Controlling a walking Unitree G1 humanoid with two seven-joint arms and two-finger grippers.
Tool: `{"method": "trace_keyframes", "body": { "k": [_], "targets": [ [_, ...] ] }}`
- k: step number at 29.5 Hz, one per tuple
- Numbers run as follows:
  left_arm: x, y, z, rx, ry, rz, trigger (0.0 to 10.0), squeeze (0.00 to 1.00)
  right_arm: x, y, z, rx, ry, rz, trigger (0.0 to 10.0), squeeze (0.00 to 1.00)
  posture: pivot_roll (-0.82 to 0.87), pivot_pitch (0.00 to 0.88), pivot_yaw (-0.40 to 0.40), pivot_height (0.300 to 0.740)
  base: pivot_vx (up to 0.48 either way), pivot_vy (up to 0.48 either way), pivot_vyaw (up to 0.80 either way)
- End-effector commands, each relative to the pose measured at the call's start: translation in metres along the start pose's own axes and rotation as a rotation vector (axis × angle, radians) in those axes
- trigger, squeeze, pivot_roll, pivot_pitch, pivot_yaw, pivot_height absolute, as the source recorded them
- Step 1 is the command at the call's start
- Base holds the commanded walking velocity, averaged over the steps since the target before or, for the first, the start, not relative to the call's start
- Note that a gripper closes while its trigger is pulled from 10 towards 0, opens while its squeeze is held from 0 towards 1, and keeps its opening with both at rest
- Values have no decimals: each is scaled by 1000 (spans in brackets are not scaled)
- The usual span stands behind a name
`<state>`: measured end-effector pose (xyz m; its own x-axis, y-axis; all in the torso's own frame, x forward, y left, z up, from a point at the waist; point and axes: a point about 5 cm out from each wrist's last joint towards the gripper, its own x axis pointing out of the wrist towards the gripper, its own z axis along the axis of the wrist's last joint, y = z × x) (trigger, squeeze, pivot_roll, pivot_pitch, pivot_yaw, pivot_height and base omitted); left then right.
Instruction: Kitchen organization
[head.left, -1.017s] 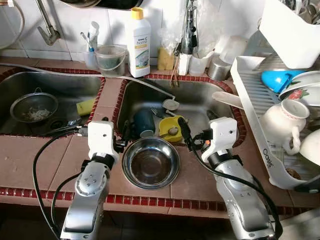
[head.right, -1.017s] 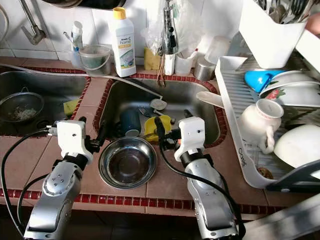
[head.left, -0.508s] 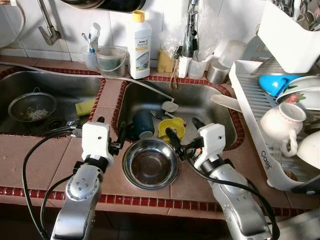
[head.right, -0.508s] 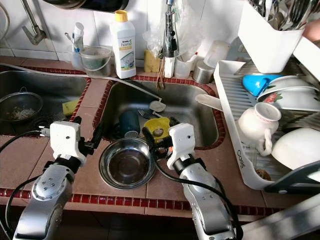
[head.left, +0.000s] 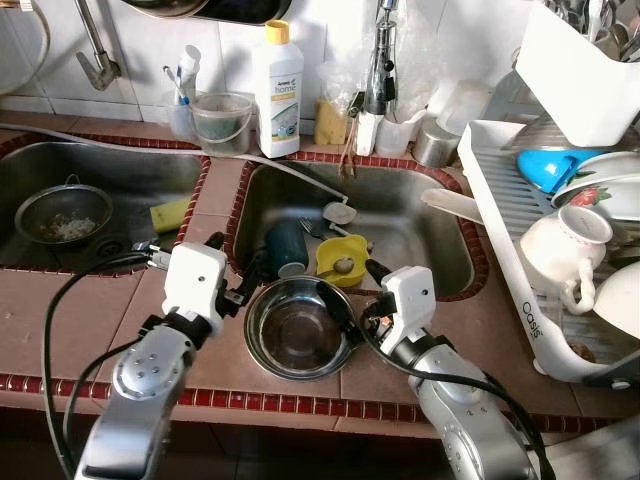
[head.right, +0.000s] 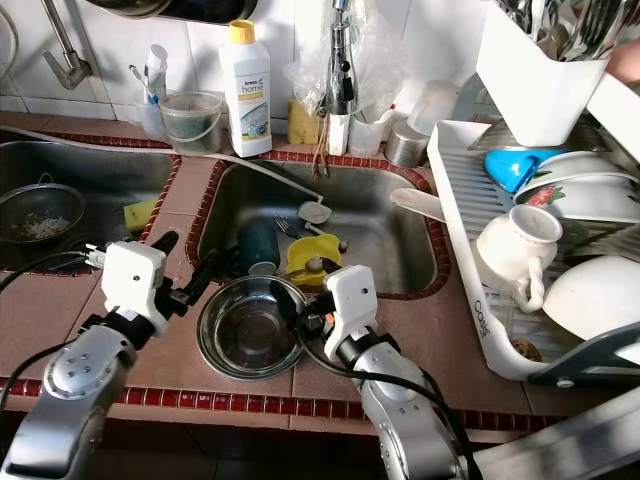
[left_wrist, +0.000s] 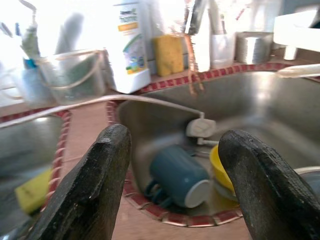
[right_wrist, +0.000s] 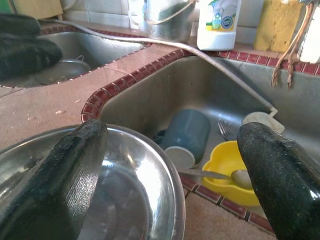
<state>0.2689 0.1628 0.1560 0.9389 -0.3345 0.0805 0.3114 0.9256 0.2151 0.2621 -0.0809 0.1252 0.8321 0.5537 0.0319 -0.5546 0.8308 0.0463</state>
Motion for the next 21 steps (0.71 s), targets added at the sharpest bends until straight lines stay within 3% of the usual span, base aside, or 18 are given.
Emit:
{"method": "trace_keyframes", "body": {
  "k": [1,8,12,21],
  "targets": [
    [-2,5,-1,-1,-2,-8,10000,0,-2,0,3,-3,-2,5,10000,0,-68,114,-55,740,0,0,0],
    [-12,6,-2,-29,-5,-38,10000,0,-3,0,3,16,8,17,10000,0,-65,115,-56,740,0,0,0],
    [-19,3,-1,-36,-27,-107,10000,0,-4,2,3,32,13,26,10000,0,-60,113,-60,740,0,0,0],
    [-24,18,3,-35,-55,-195,10000,0,-3,2,6,90,8,23,10000,0,-57,104,-58,740,0,0,0]
  ]
}}
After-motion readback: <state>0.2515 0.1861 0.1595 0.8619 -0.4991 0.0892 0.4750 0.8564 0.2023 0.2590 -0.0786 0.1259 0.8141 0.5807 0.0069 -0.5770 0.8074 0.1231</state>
